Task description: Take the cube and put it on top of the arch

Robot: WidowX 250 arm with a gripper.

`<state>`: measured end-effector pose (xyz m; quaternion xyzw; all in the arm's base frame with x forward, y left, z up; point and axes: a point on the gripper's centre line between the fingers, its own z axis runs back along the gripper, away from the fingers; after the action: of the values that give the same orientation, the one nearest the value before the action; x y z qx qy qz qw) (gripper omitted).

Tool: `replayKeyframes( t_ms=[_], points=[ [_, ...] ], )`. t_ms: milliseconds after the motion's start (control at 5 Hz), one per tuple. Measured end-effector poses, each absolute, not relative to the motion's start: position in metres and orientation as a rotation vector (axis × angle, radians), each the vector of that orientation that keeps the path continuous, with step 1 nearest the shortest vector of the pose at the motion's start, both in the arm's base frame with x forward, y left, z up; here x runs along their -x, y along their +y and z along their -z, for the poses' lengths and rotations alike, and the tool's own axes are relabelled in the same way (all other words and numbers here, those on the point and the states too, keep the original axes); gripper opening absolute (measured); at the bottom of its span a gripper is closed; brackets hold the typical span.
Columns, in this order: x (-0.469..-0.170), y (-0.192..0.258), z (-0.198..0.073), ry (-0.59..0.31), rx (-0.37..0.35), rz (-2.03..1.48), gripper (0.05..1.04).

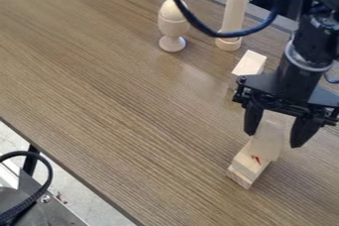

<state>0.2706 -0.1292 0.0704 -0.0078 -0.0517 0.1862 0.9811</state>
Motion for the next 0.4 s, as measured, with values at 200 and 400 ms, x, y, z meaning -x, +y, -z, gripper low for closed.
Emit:
replayKeyframes(
  t_ms=[200,400],
  points=[
    [-0.2715,-0.1291,-0.0705,-0.11,0.016,-0.375,0.537],
    [-0.2694,-0.1263,-0.0707,-0.099,-0.005,-0.37,0.534]
  ],
)
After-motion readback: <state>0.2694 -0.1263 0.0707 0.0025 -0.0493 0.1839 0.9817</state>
